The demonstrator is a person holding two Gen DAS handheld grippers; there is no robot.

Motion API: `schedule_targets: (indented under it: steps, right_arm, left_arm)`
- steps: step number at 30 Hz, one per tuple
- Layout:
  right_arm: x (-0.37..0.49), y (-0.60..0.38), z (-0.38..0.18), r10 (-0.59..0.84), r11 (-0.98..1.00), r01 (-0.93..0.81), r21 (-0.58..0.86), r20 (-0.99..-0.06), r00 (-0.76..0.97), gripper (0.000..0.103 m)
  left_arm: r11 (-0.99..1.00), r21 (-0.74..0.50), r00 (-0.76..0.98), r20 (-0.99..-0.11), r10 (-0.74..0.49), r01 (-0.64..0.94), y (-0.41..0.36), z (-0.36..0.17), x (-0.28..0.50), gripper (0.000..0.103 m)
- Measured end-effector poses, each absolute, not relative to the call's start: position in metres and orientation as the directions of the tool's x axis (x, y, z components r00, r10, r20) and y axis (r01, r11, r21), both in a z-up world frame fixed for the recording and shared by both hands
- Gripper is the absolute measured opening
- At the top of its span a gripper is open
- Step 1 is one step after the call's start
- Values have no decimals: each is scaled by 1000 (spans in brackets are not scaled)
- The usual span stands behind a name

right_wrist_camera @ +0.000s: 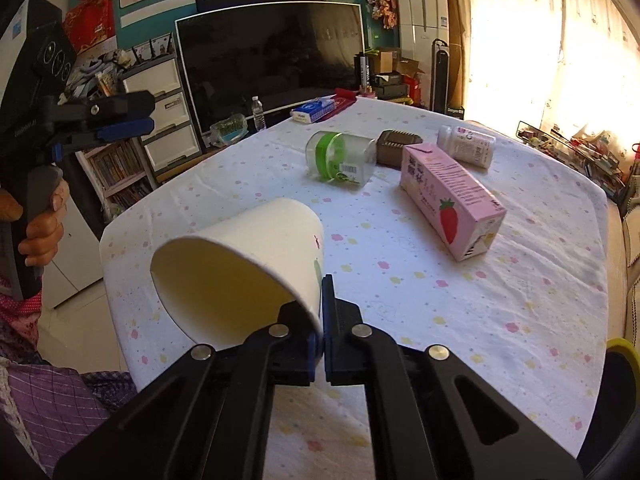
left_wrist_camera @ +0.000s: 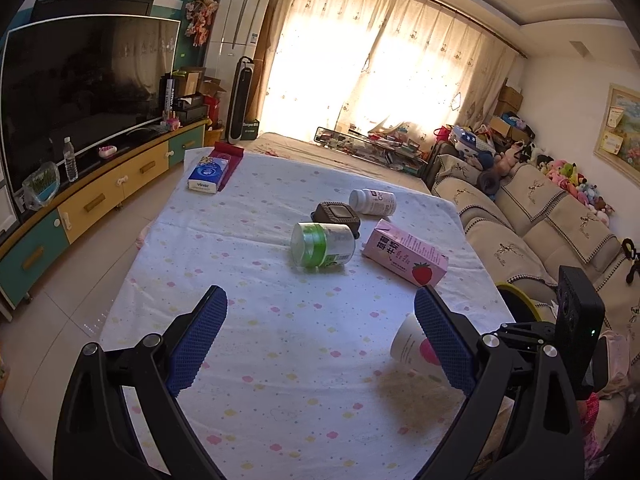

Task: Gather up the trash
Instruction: 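Carry the paper cup into the bin and open the right tool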

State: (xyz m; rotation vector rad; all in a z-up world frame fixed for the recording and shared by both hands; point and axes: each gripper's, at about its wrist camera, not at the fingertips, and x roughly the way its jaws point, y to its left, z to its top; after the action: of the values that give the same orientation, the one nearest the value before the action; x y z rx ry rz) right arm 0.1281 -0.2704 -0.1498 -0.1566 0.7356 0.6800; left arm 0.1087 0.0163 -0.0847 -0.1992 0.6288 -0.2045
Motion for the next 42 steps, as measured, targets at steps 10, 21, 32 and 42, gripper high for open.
schedule_targets:
  steps: [10,21,32,42]
  right_arm:
    - [128,-410,-123,274,960,-244,134,-608,745,2]
    - [134,-577,-160,-79,954,258,152,-701,708,3]
    - [156,-623,-210,-94,911,372,179,-788,609,6]
    - [138,-625,-195,-113,889,397,230,-728,676,37]
  left_arm:
    - [922,-186,749,-540,-384,338,-57,-68,139,93]
    - [817,-129,638,-561,-527,562,-174,-63,168,93]
    - [740,-88,564,-590,-578,666,-249,-65,175,93]
    - [730,-83,556,-591,-584,679,-264,-70,184,93]
